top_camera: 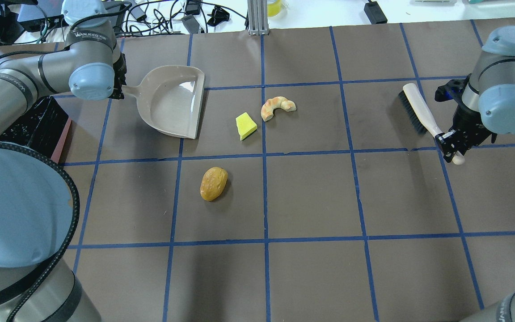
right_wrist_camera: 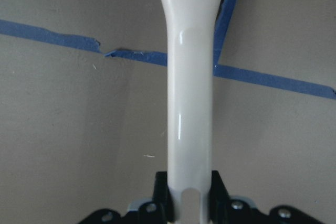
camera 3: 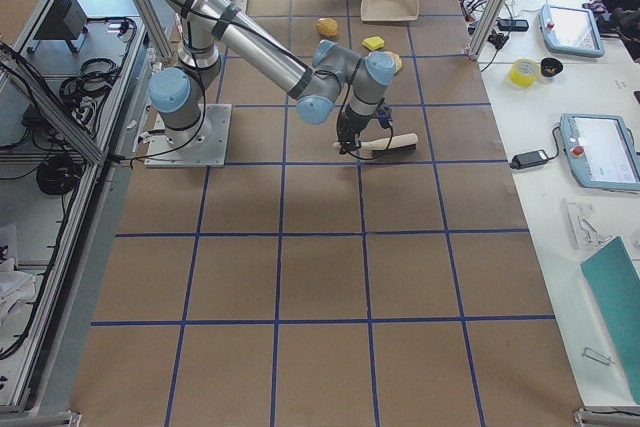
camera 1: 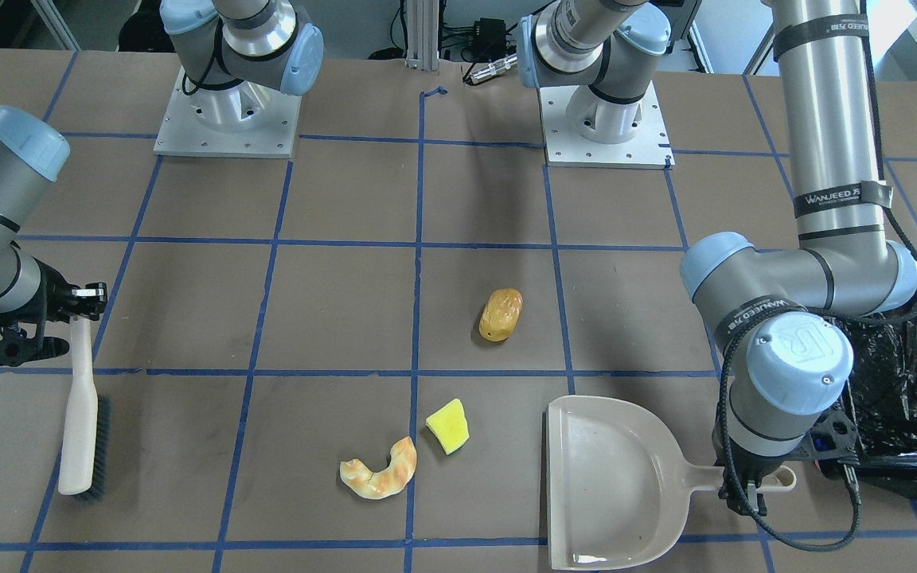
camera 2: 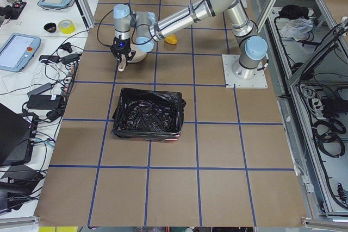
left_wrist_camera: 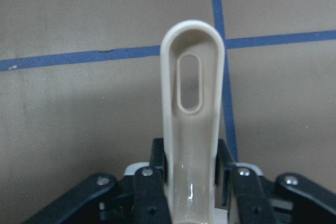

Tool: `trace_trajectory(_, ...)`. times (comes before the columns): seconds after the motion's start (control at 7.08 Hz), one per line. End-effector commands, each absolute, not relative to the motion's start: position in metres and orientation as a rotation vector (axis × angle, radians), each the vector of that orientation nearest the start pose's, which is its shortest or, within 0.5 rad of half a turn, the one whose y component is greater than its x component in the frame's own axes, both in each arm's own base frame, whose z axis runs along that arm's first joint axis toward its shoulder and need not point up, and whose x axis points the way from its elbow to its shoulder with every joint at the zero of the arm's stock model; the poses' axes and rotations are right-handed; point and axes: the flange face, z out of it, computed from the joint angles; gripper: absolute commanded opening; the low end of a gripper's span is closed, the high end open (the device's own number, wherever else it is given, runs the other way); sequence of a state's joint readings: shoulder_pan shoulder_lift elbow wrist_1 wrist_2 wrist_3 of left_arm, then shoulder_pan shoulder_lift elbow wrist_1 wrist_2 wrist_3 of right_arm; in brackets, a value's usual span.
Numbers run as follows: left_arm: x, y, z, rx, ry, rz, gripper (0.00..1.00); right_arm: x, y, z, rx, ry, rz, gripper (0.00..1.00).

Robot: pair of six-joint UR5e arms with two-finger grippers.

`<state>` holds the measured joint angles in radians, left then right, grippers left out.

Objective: Sweep and dump trash into bin
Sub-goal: 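Lift the white brush with the right gripper and carry it toward the dustpan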

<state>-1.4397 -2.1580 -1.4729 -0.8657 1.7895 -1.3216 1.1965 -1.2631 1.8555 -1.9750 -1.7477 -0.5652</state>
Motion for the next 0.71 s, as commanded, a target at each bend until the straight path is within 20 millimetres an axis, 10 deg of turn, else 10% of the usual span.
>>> trace_trajectory(0.0,-0.039,-0.705,0.275,-2.039,2.244,-0.519,0.00,-0.088,-0.541,0.247,-0.315,3.180,0.387,0.04)
trace_trajectory(0.57,-0.083,-0.685,0.251,-1.852,2.128,-0.381,0.00,-0.047,-0.557,0.314,-0.119,3.192,0.449,0.00)
